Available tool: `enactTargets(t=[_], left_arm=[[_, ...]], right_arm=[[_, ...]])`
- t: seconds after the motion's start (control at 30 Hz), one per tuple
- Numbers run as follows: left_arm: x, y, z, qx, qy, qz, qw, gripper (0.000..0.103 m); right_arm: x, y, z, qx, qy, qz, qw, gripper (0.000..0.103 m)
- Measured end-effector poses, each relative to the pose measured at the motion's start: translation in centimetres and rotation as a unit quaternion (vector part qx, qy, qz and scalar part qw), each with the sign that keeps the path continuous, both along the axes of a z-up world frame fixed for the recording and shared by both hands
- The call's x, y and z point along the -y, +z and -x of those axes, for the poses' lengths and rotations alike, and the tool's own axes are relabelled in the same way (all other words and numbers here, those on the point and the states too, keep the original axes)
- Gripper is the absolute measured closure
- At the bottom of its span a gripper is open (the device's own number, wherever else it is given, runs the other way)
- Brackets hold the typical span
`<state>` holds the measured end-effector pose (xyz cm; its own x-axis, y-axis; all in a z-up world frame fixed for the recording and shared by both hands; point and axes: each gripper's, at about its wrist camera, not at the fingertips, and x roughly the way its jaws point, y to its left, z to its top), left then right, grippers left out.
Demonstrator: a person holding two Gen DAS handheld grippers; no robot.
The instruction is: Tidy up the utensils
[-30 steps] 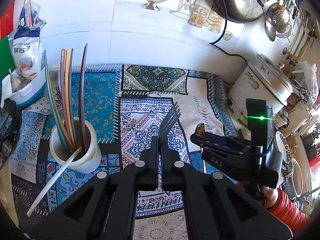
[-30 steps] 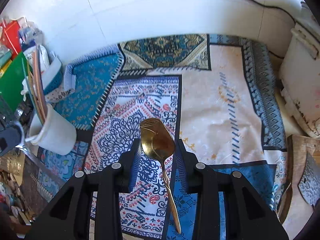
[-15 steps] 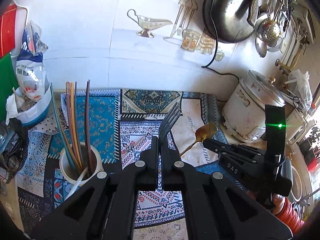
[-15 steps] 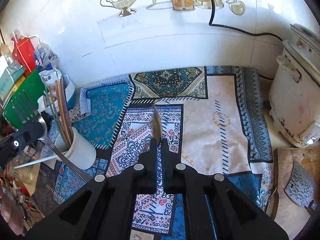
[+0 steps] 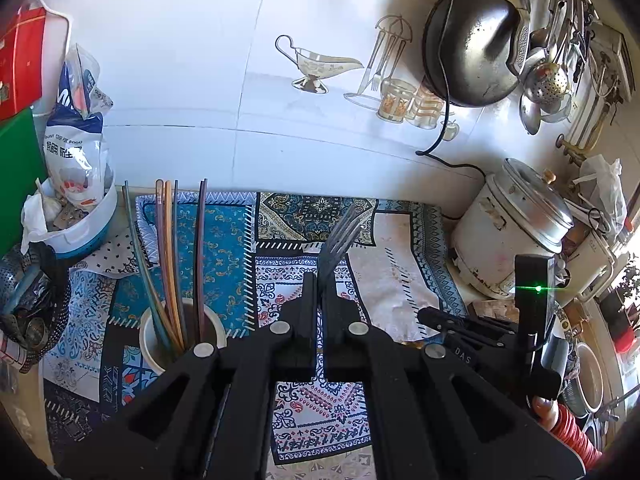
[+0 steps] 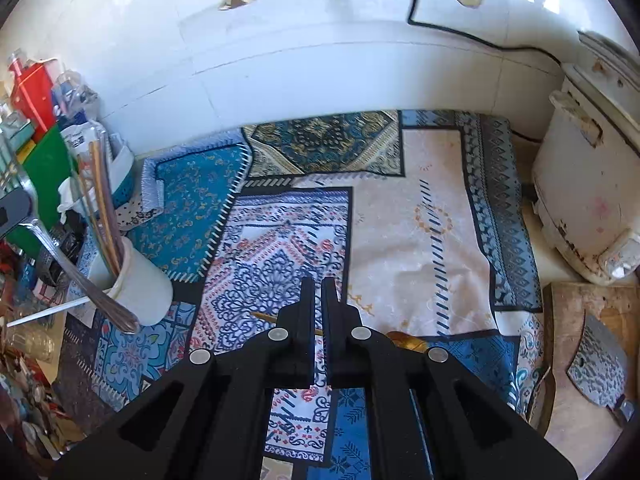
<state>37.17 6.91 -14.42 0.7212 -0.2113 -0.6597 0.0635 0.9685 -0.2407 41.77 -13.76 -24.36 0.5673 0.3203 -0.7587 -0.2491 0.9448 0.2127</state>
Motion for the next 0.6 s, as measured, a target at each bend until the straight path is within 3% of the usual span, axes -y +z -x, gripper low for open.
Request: enactTargets(t=[0.03, 0.1, 0.17, 0.43, 0.6], left_arm=[[0.0, -0.1, 0.0, -0.002, 0.0, 0.001, 1.0, 0.103], [0.0, -0.3, -0.1, -0.004, 0.0, 0.002, 1.0, 0.103], [0.3, -0.5, -0.1, -0.007, -0.002, 0.0, 1.0, 0.103], [0.9, -0.9, -0.6, -0.012, -0.005, -0.008, 0.9999, 0.103], [1.0, -0.9, -0.9, -0.013, -0.001, -0.01, 0.9999, 0.103]], right_arm=[[0.6, -0.6, -0.4, -0.016, -0.01, -0.003, 1.0, 0.094], [2.2, -2.1, -1.2, -0.058, -0.031, -0.021, 0.998, 0.07], [3.8, -3.4, -1.9, -0.089, -0.055, -0.041, 0.994, 0.063], [6.1, -8.8, -2.2, -0.205, -0.091, -0.087, 0.971, 0.062], [5.3, -10.3, -2.9, -0.23, -0.102, -0.1, 0.963, 0.061]])
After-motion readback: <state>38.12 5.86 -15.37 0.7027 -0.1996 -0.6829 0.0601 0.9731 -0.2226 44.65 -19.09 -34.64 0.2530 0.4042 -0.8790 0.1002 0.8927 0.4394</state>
